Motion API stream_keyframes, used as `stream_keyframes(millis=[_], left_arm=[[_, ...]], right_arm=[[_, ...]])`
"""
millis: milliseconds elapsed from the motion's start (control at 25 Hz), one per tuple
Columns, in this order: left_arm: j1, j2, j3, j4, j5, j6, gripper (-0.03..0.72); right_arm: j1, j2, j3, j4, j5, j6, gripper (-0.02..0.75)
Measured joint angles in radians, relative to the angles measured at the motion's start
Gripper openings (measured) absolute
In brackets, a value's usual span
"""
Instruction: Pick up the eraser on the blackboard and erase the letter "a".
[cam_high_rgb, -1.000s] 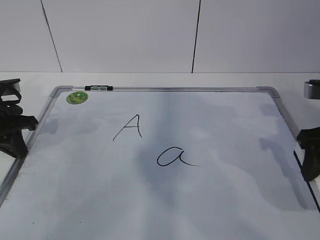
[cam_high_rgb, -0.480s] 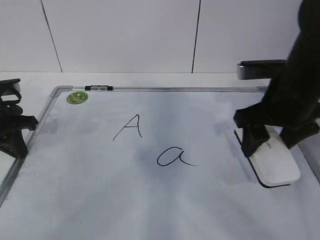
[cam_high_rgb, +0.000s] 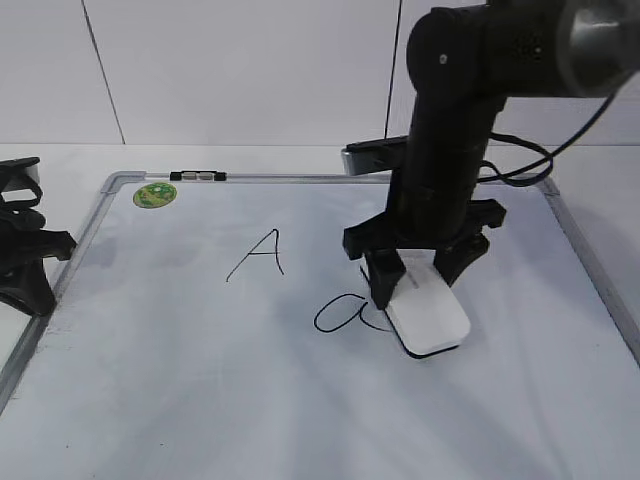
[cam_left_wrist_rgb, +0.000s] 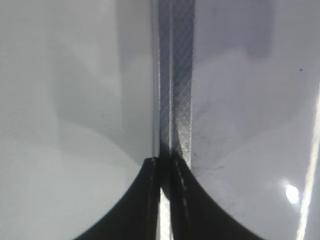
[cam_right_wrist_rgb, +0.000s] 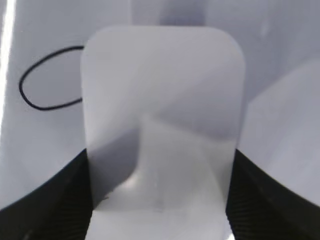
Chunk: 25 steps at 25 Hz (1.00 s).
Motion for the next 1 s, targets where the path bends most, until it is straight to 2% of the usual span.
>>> stream_keyframes(millis=[280,680,800,1000], left_arm=[[0.000,0.000,0.000,-0.004,0.000,0.000,0.016],[0.000,0.000,0.000,-0.008,0.000,0.000,0.016],[0.000,0.000,0.000,-0.008,0.002,0.000,0.016],[0.000,0.000,0.000,-0.012,0.002,0.000,0.016]], right_arm=[[0.022,0.107,-0.119,0.002,0.010,0.000,0.564],[0.040,0.141,-0.131,-0.011,0.018,-0.004,0.564],[0.070,0.142,-0.131,-0.009,0.018,-0.017,0.564],[0.179,0.143,-0.133,0.012,0.018,-0.036,0.564]])
